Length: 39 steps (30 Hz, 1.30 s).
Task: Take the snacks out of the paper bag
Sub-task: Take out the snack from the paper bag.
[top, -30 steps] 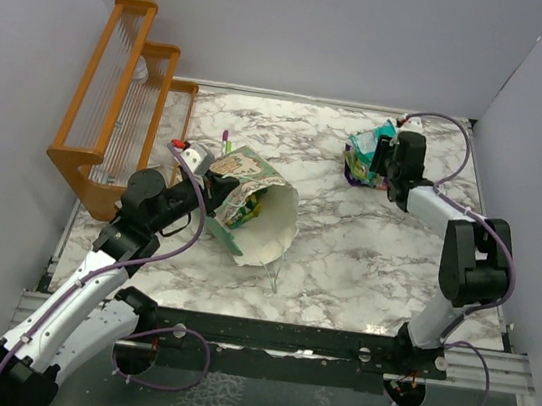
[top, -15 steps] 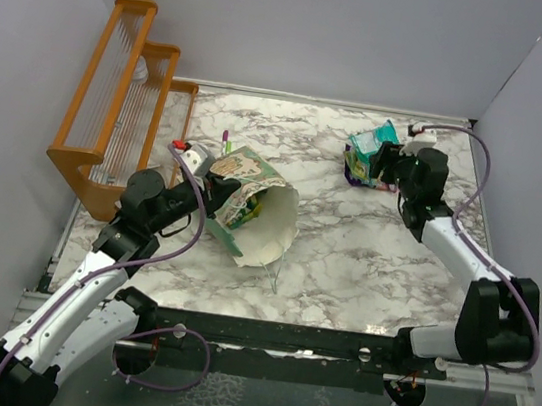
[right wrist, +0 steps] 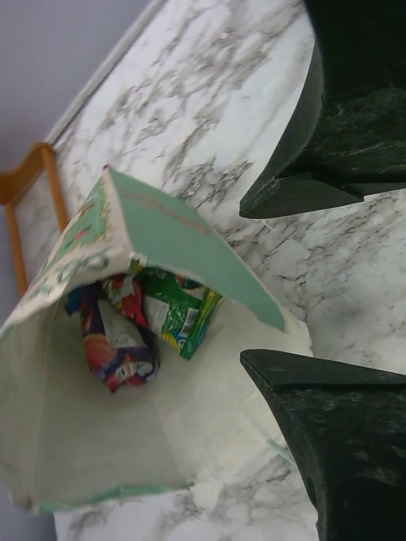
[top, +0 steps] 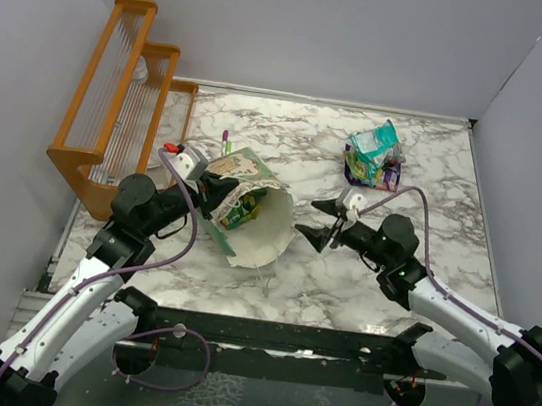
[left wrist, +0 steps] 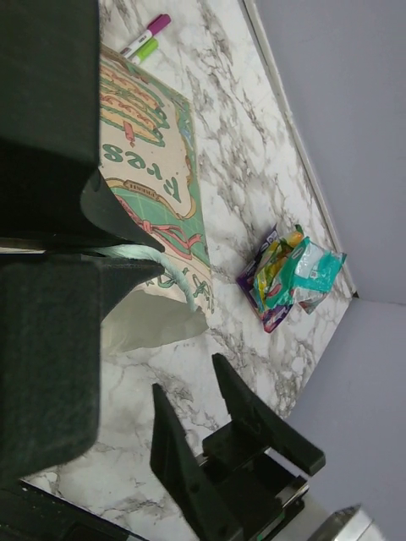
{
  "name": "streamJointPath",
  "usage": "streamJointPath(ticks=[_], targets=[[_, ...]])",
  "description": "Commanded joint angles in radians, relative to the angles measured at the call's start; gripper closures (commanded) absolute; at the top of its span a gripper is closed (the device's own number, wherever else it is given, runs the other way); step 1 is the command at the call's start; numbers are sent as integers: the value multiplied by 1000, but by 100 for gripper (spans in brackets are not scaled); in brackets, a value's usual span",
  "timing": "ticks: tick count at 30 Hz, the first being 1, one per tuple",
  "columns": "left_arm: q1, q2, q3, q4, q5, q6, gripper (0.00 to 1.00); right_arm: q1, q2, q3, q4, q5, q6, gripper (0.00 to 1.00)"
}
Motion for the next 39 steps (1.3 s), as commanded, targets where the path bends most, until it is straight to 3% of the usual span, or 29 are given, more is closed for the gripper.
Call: streamJointPath(ticks=[1,8,13,15,27,34,39], targets=[[10,-13,-13,50,7,14,100,92,-43,-36,122,-86,-238,37],[13,-7,-13,49,32,14,100,276,55,0,141,-5,-465,38],[12,-1,-12,56,53,6,100,369,229,81,160,89,-685,38],[12,2,-11,57,61,2,100,385,316,103,239,127,-743,37],[13,-7,-11,55,75,-15,100,390,834,373,627,544,-789,31],[12,-9,-10,59,91,-20,100,377,975,464,681,607,-830,26],[13,-12,-9,60,97,-22,100,345,1001,491,647,568,-774,23]])
